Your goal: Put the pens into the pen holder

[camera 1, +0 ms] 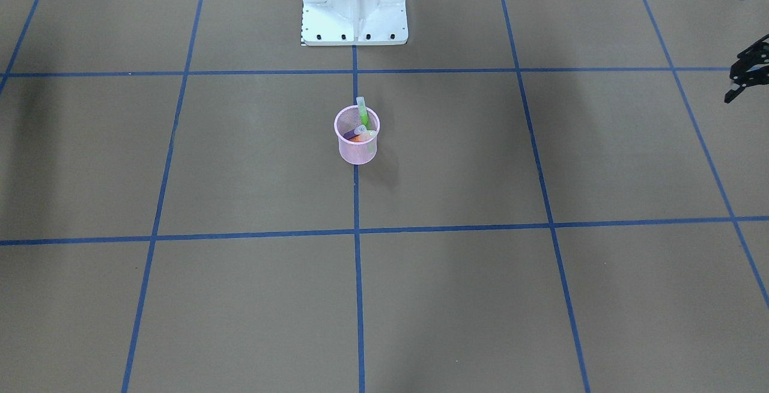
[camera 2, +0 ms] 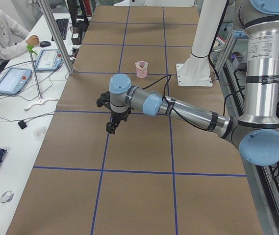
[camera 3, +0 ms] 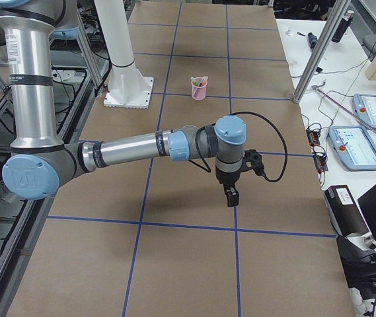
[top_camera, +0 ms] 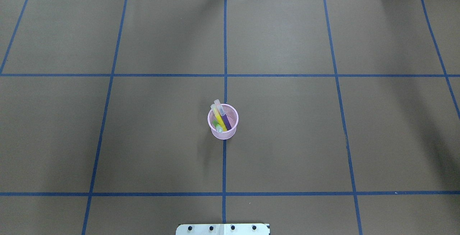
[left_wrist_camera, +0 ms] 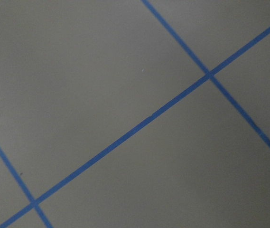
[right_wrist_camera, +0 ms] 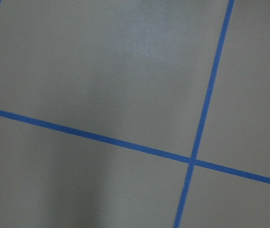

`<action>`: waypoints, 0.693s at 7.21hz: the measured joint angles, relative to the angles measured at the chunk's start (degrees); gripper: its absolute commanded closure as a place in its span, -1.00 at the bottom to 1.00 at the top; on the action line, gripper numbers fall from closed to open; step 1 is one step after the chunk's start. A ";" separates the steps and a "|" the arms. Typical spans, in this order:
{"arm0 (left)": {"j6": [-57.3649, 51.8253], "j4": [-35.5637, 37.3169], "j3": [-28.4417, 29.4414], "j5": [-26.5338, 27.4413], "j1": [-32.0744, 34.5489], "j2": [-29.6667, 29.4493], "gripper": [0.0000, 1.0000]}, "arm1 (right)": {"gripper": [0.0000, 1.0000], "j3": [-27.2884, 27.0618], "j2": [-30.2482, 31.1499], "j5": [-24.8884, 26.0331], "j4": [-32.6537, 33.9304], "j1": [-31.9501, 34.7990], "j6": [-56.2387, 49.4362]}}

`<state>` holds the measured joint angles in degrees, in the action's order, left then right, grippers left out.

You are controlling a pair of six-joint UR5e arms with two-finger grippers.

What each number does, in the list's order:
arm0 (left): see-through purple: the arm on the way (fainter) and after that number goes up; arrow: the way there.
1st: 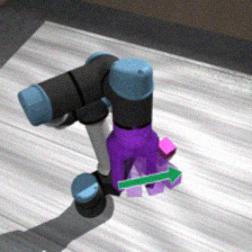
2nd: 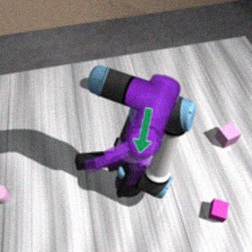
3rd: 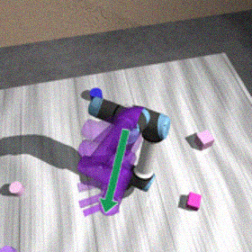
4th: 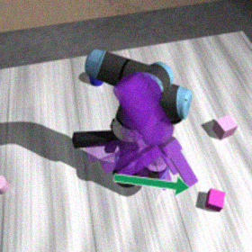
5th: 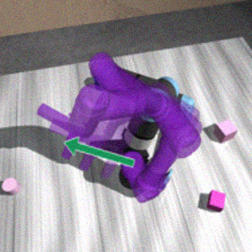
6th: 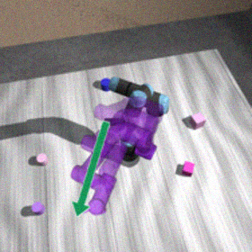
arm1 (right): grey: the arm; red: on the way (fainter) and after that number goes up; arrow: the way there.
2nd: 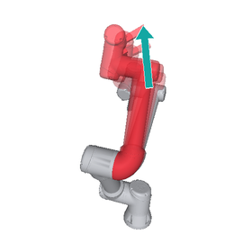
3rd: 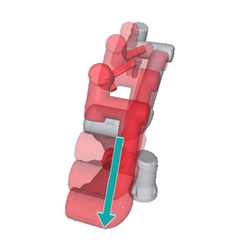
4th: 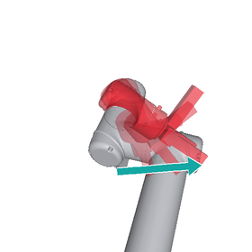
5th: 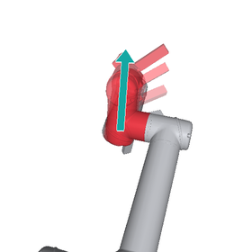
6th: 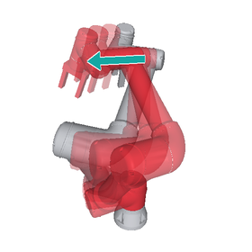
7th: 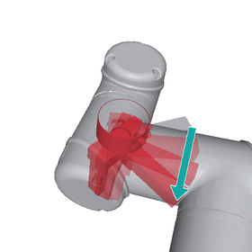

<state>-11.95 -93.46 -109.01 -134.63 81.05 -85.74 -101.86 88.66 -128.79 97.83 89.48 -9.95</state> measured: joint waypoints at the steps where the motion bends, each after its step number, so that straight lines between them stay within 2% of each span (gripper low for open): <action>1: -0.56 0.43 1.66 -0.48 1.45 2.33 -1.00 | -1.00 -0.91 0.79 -0.07 4.49 1.46 -1.65; 2: -0.99 0.39 4.00 -0.57 3.20 3.63 -1.00 | -1.00 -1.25 2.07 -0.13 5.90 2.06 -2.02; 5: -4.79 -0.38 6.38 0.02 8.92 8.13 -1.00 | -1.00 1.27 4.00 -0.62 3.36 2.35 -2.08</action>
<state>-16.74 -93.84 -102.62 -134.61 89.98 -77.61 -100.59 92.67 -129.41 101.19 91.82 -12.04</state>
